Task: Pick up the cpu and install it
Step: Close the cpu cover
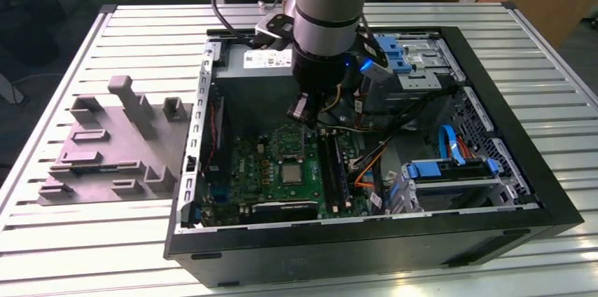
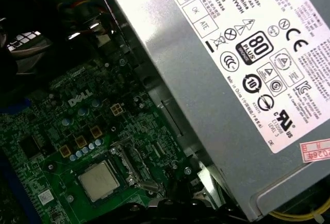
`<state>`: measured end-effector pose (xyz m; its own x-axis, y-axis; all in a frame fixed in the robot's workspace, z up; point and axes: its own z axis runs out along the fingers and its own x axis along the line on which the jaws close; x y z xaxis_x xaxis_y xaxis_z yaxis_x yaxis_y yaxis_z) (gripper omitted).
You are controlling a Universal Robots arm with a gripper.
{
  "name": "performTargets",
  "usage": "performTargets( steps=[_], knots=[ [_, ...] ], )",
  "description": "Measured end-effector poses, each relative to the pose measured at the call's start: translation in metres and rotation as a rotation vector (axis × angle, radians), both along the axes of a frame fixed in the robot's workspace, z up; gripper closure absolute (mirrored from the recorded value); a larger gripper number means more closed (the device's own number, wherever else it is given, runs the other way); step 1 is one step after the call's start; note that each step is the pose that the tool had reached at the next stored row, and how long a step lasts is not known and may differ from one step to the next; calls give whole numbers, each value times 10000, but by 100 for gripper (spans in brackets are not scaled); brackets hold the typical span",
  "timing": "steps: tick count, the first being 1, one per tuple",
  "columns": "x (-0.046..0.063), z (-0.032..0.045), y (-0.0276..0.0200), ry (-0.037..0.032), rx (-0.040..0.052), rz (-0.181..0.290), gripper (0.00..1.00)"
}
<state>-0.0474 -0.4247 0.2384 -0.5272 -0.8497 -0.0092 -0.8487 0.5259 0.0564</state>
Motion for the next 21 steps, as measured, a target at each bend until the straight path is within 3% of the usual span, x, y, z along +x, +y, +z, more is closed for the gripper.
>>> performTargets(
  steps=[21],
  knots=[
    [-14,28,42,180,-1,714,89]
  ],
)
